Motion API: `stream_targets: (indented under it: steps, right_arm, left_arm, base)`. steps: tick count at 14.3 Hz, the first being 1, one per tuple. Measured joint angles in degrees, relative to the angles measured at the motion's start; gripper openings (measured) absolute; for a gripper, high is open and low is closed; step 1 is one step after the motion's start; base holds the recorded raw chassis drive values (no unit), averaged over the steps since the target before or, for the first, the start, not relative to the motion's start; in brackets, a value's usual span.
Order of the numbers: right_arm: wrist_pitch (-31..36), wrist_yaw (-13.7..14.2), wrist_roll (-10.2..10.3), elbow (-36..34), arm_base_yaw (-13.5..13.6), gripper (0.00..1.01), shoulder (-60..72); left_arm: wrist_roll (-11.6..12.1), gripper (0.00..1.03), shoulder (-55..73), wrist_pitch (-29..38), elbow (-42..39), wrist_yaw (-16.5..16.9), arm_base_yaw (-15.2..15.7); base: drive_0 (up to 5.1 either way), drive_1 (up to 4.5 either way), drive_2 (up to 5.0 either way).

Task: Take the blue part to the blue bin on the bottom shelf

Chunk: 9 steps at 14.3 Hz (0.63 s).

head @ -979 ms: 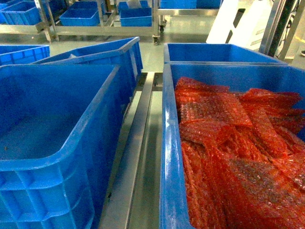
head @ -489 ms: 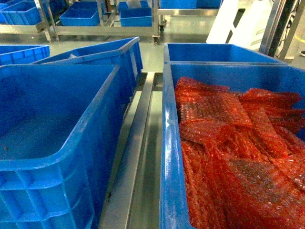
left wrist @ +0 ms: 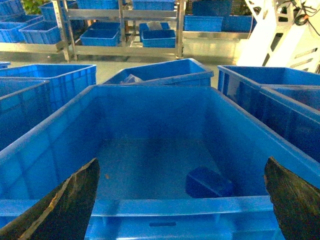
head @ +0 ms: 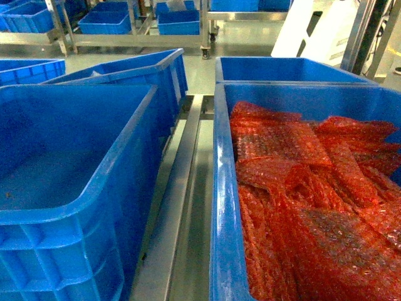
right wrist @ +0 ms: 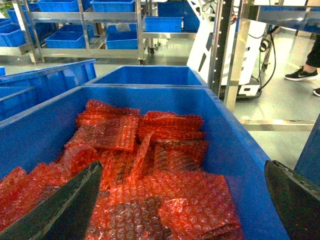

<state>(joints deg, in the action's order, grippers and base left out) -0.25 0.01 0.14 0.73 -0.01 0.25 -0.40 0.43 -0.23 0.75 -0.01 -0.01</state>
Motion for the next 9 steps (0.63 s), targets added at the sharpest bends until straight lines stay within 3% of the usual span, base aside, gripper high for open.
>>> stream_targets:
  steps: [9]
  right_arm:
    - [-0.02, 0.0, 0.0, 0.0, 0.0, 0.98, 0.0]
  left_arm:
    - [0.0, 0.98, 0.0, 0.0, 0.0, 0.0, 0.0]
  base:
    - [0.0, 0.0, 0.0]
